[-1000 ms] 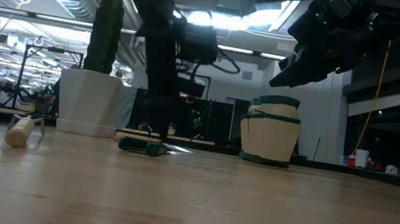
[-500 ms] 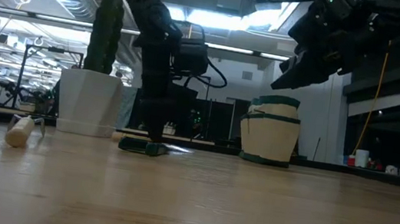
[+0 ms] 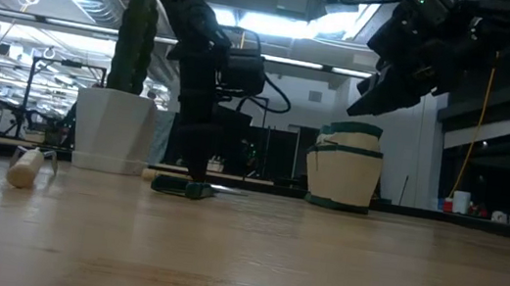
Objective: Pick & Place Garden tools in Gardening bag
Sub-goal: Put the trowel into the gardening bag
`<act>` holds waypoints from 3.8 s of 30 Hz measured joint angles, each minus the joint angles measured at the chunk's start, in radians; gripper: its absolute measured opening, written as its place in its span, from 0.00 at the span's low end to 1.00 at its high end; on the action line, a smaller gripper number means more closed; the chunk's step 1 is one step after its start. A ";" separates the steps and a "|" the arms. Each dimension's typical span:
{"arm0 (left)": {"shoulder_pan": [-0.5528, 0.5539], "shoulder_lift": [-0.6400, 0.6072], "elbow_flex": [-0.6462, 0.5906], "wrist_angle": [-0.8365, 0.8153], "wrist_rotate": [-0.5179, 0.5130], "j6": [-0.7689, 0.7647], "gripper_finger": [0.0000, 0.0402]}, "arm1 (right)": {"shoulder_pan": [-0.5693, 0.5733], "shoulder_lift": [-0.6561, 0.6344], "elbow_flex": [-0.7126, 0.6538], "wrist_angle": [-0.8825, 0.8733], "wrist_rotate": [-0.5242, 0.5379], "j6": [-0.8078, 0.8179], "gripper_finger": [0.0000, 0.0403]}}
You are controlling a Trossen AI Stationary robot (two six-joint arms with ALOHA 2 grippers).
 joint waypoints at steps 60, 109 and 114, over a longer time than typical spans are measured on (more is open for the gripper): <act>-0.131 -0.255 -0.006 0.960 -0.015 0.012 0.15 | -0.419 -0.122 -0.066 -0.246 0.639 0.528 0.02; -0.150 -0.084 -0.006 1.315 -0.003 -0.057 0.15 | -0.221 0.237 -0.067 0.375 0.101 0.053 0.02; -0.172 -0.137 -0.069 1.324 -0.060 -0.064 0.15 | -0.230 0.132 -0.066 0.298 0.101 0.044 0.02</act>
